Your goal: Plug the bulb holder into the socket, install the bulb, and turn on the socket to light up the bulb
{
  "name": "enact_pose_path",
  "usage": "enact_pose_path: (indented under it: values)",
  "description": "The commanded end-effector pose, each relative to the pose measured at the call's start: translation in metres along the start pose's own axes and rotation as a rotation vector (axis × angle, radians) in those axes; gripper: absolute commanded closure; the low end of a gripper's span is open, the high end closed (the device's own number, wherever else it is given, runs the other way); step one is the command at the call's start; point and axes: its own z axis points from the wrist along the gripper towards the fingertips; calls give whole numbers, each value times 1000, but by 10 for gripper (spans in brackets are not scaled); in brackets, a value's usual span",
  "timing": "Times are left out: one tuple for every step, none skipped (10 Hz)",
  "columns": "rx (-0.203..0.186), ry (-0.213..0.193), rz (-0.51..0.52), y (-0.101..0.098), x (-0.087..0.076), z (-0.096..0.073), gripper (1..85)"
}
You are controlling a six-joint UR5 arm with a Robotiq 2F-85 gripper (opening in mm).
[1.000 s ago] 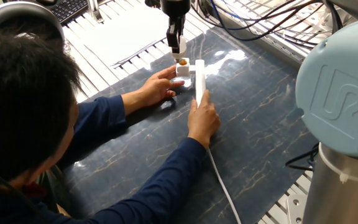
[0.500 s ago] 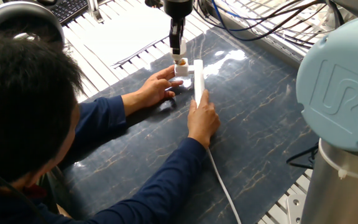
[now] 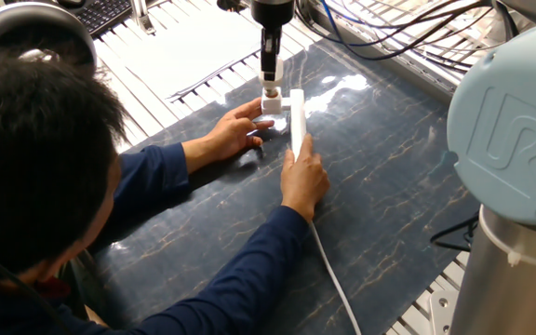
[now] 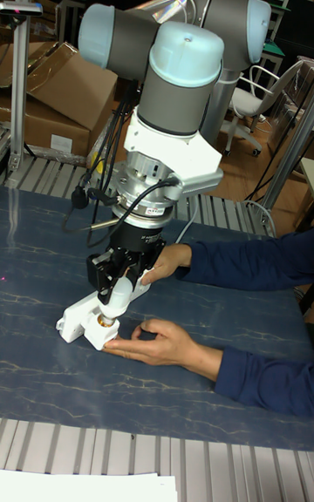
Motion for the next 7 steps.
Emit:
enact_pose_path:
  values:
    - [-5,0,-19,0,2,1,847]
    - [-7,9,-25,1,4,2,847]
    - [-13,13,-34,3,4,3,847]
    - [-13,13,-53,3,4,4,847]
    - [-10,16,-79,3,4,5,847]
    - [-1,18,-101,2,3,5,847]
    - [10,17,-121,-1,2,5,847]
